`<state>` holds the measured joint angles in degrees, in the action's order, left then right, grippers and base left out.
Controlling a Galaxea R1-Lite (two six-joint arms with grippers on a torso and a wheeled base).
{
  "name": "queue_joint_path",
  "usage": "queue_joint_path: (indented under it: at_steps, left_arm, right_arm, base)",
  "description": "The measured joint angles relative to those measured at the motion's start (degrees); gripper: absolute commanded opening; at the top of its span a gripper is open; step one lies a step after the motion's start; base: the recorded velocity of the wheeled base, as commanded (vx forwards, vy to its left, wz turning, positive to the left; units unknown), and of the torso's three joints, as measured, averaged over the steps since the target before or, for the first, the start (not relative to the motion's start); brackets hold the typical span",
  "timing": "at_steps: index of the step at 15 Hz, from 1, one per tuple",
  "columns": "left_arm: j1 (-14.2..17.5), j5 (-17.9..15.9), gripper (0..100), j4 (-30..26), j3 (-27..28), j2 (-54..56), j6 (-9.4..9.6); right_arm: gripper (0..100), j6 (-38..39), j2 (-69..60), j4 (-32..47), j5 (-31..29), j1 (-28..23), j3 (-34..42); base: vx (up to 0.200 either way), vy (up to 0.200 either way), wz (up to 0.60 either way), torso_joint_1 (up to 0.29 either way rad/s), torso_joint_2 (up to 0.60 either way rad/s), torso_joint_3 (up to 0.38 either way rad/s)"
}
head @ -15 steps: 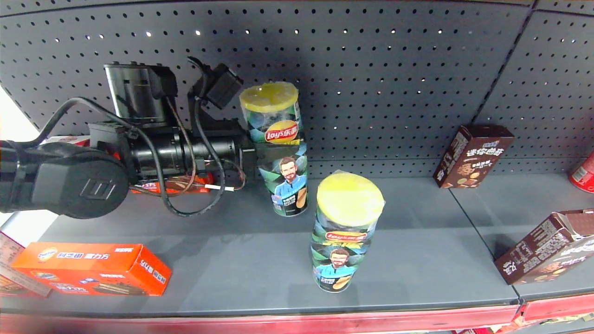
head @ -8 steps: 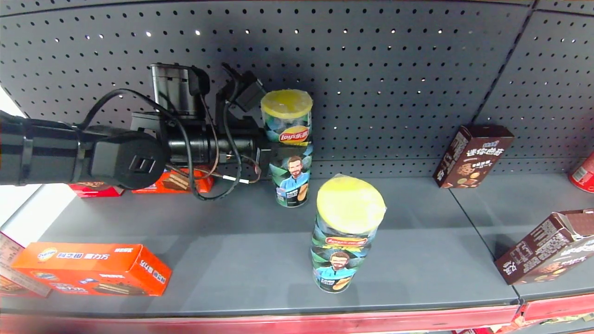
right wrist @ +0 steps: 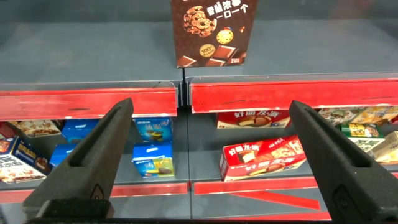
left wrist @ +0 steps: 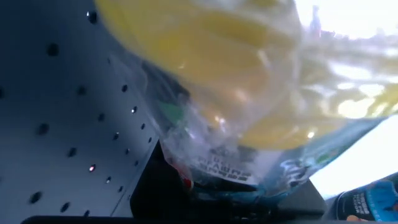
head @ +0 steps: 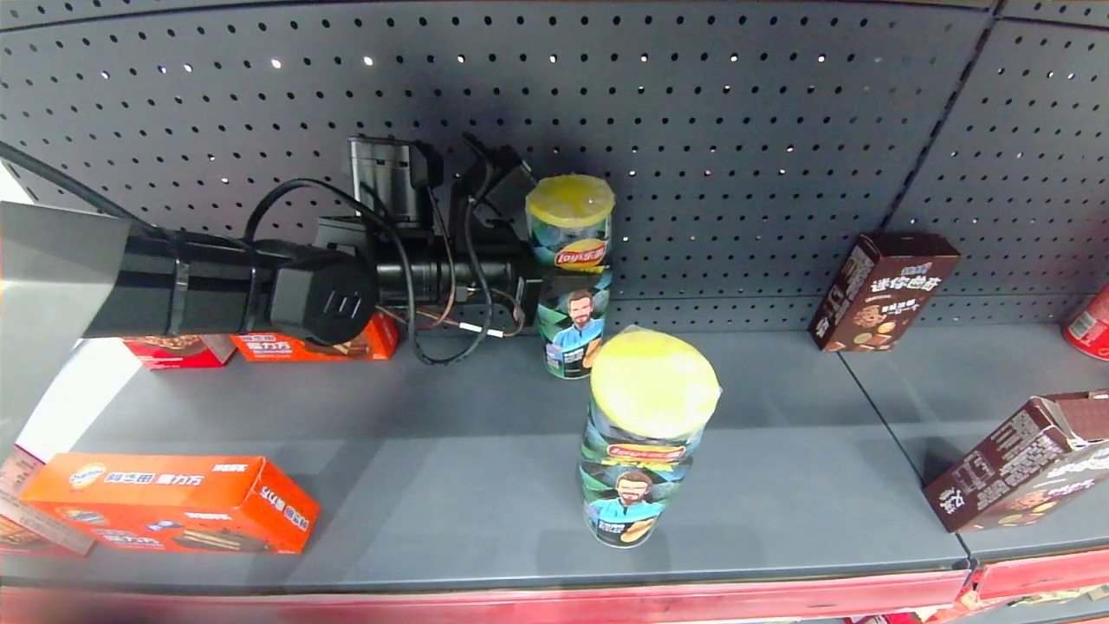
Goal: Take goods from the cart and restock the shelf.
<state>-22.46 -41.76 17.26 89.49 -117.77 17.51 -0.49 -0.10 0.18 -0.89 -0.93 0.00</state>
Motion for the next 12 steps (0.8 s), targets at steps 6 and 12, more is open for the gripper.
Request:
queue_joint_path:
  at_steps: [6, 12]
  left_arm:
    - [-1.3, -0.2, 0, 0.0, -2.2, -0.9, 1.71]
    - [-1.3, -0.6, 100, 0.6, -7.1, 0.4, 3.29]
  right_arm:
    - [100, 0.0, 0.0, 0.0, 0.0, 0.0, 0.0]
    - [100, 0.0, 0.0, 0.0, 0.0, 0.0, 0.0]
  base:
    - [0.0, 0.0, 0.0, 0.0, 0.0, 0.0]
    - [0.0, 0.0, 0.0, 0.0, 0.0, 0.0]
